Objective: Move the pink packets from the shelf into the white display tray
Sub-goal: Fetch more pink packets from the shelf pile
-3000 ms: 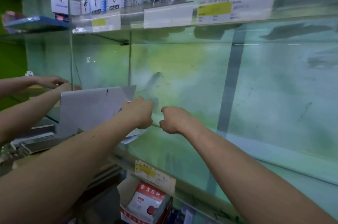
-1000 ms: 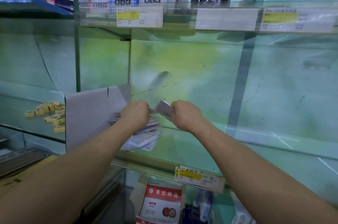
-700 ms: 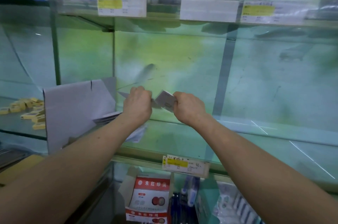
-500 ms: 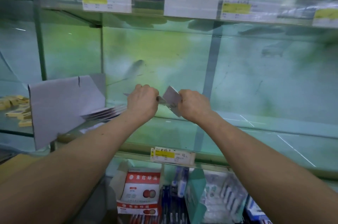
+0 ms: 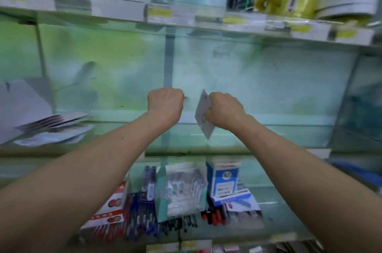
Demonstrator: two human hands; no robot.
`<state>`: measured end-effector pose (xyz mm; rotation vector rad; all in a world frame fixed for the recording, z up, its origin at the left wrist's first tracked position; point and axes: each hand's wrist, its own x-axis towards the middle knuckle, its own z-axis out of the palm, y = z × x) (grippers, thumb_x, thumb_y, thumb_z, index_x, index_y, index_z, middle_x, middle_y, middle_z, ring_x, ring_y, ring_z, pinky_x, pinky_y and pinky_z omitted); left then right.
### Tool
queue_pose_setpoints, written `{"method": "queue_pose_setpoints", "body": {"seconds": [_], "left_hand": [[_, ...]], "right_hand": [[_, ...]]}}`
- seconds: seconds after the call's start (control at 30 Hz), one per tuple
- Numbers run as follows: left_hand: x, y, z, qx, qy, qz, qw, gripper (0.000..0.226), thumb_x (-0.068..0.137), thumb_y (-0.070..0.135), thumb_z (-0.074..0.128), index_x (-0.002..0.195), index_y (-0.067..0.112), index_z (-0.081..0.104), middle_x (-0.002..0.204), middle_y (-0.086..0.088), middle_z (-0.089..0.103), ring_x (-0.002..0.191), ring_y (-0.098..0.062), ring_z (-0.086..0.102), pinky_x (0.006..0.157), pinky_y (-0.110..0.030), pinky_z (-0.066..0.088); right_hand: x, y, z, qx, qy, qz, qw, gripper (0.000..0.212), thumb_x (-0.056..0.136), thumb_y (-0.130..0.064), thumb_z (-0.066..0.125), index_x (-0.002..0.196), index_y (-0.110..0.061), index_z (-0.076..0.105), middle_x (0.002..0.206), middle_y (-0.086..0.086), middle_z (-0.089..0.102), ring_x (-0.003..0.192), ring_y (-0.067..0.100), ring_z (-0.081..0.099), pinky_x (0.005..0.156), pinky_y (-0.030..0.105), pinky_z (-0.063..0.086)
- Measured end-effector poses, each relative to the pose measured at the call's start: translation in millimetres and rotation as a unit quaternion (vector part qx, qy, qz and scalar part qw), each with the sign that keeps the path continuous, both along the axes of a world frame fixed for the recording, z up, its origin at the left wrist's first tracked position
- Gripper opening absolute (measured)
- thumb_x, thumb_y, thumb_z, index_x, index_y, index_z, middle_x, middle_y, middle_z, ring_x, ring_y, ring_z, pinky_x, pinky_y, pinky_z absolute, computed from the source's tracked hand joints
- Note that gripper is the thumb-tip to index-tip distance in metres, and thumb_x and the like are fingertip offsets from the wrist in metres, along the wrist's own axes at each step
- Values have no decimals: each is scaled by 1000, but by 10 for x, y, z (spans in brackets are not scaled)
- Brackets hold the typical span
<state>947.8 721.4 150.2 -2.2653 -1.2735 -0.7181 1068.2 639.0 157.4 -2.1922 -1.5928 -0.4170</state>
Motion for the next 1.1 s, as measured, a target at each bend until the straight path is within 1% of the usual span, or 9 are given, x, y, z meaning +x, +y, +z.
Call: {"method": "queue_pose_setpoints", "body": {"seconds": [0.13, 0.23, 0.4, 0.53, 0.67, 0.73, 0.83, 1.0, 1.1], "left_hand": [[376, -479, 39, 6, -17, -64, 998, 13, 97, 20, 48, 90, 18, 59, 98, -8, 65, 89, -32, 59, 61, -30, 30], [642, -856, 10, -11, -39, -105, 994, 17, 95, 20, 47, 78, 19, 48, 91, -7, 62, 74, -29, 46, 61, -30, 28], [969, -1526, -47, -43, -51, -172, 983, 29, 98, 23, 41, 69, 21, 41, 83, -7, 54, 76, -31, 46, 63, -30, 28], [1251, -1987, -280, -63, -35, -209, 975, 22, 97, 25, 42, 93, 21, 63, 103, -11, 64, 96, -33, 59, 66, -29, 31], [1551, -2391, -662, -124, -25, -231, 965, 25, 96, 30, 44, 100, 23, 68, 106, -10, 65, 97, -32, 60, 67, -29, 30], [1686, -2617, -857, -167, -36, -242, 955, 31, 97, 38, 43, 103, 20, 68, 109, -11, 66, 99, -32, 61, 67, -29, 32], [1827, -2983, -1182, -217, -58, -263, 938, 42, 97, 45, 43, 106, 14, 69, 111, -15, 65, 106, -35, 58, 74, -33, 41], [2031, -3575, -1767, -310, -128, -265, 904, 27, 93, 33, 52, 101, 17, 72, 106, -13, 67, 103, -36, 60, 79, -37, 49], [2173, -3898, -2067, -357, -144, -270, 883, 25, 91, 28, 51, 97, 18, 73, 106, -13, 66, 102, -36, 59, 79, -38, 49]], "right_hand": [[265, -542, 44, 4, 6, -29, 1000, 24, 91, -18, 48, 112, -7, 53, 116, 12, 59, 102, 33, 54, 72, 30, 35], [438, -960, 54, 11, 3, -56, 998, 23, 93, -21, 47, 109, -7, 54, 110, 11, 60, 88, 30, 49, 69, 30, 34], [673, -1611, 3, 0, 28, -110, 994, 8, 89, -19, 52, 91, -15, 45, 90, 6, 50, 82, 27, 45, 67, 29, 33], [790, -2141, -195, -27, 46, -151, 987, 10, 87, -13, 52, 87, -16, 43, 98, 10, 59, 92, 32, 56, 69, 30, 37], [920, -2663, -540, -67, 62, -207, 974, 14, 85, -7, 55, 98, -11, 58, 110, 11, 65, 105, 30, 61, 72, 29, 42], [1011, -2911, -745, -68, 92, -229, 967, 22, 90, -12, 52, 109, -6, 60, 113, 14, 64, 108, 32, 60, 77, 31, 44], [1144, -3270, -1091, -27, 158, -250, 955, 28, 94, -25, 48, 110, -6, 60, 115, 15, 64, 109, 33, 59, 80, 35, 45], [1269, -3862, -1671, 50, 279, -304, 909, 23, 93, -20, 48, 106, -7, 62, 116, 21, 62, 112, 37, 56, 85, 37, 44], [1338, -4163, -2004, 77, 335, -344, 874, 27, 94, -21, 44, 109, -10, 64, 112, 19, 63, 106, 37, 57, 75, 34, 41]]}}
